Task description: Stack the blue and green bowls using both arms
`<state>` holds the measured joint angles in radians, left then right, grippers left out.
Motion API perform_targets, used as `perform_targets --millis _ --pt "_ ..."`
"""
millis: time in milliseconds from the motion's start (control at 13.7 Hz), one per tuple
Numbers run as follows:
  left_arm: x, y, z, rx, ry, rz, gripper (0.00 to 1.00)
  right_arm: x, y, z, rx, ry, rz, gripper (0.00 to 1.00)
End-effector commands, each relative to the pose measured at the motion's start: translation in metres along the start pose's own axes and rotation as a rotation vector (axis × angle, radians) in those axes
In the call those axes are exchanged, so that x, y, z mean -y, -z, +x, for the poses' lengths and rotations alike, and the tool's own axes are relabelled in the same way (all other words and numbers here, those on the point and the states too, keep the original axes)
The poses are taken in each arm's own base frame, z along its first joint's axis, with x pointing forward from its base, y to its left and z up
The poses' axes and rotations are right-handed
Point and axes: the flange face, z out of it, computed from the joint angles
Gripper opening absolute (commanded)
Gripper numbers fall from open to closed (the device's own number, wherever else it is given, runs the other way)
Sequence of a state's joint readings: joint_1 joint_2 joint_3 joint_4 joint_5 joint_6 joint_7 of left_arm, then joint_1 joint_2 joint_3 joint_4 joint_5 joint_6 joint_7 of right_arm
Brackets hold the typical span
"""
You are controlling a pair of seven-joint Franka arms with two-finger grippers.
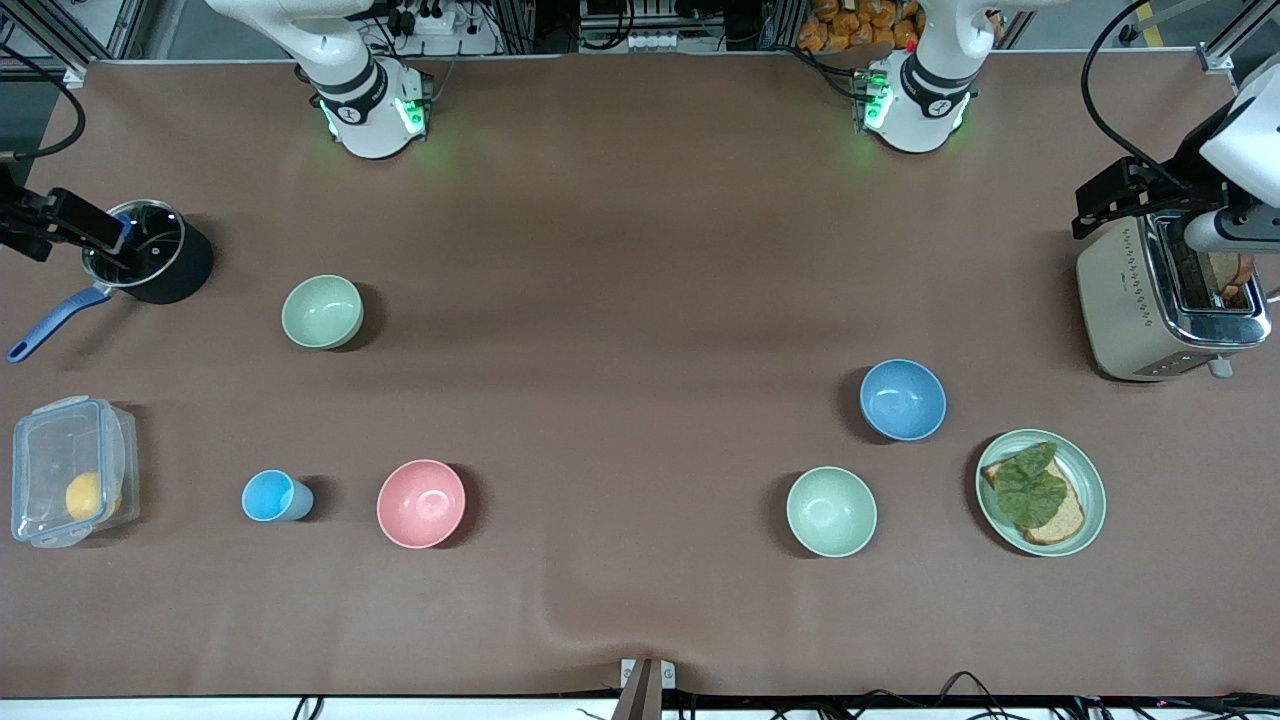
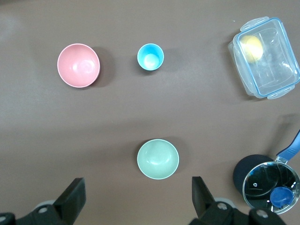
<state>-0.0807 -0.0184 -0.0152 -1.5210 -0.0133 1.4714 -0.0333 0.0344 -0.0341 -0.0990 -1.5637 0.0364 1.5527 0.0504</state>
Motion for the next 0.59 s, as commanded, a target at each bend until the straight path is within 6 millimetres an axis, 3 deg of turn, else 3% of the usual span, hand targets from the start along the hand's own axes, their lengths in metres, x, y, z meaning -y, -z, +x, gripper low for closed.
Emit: perform_targets --millis 0,512 --pt "-0.0009 0.0058 -0.0017 -0.022 -0.001 -0.012 1.00 0.0001 0.0052 -0.0032 -0.009 0.015 -0.010 1.00" --pt "0.0027 0.0038 0.0016 -0.023 0.009 -0.017 1.00 -0.0007 0.0052 -0.0031 -0.010 0.017 -0.010 1.00"
